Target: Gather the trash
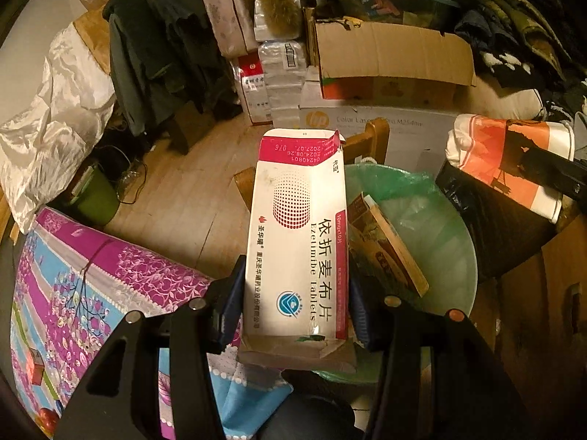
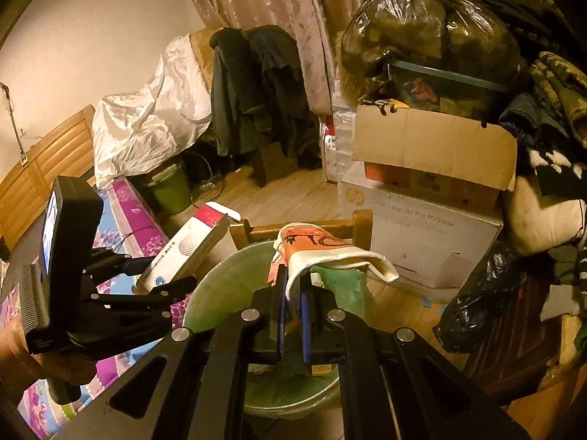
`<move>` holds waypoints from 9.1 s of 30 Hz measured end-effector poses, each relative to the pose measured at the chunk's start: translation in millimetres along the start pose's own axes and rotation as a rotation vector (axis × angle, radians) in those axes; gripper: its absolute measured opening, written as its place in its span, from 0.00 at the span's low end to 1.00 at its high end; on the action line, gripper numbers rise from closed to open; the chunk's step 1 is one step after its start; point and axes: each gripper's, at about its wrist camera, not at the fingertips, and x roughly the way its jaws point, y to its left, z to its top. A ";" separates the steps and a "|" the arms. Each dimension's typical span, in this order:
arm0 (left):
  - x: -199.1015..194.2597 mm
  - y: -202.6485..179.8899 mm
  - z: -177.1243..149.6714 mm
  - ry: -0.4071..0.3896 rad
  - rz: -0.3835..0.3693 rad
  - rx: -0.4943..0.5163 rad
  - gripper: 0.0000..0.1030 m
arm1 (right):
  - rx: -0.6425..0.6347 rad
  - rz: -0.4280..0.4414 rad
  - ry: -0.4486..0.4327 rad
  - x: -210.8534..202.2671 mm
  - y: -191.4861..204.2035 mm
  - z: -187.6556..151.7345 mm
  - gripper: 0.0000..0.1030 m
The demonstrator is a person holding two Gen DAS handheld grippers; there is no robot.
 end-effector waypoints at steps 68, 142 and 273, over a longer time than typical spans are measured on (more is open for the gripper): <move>-188.8 209.4 -322.1 -0.117 0.683 -0.710 0.74 | -0.392 0.406 -0.042 27.2 298.3 -59.1 0.36; -225.9 304.6 -433.4 -0.150 0.611 -1.171 0.40 | -0.619 0.891 0.297 20.1 552.2 -119.3 0.40; -48.6 99.6 -102.9 -0.180 0.437 -0.307 0.77 | -0.060 0.014 -0.202 -3.1 76.7 -17.0 0.66</move>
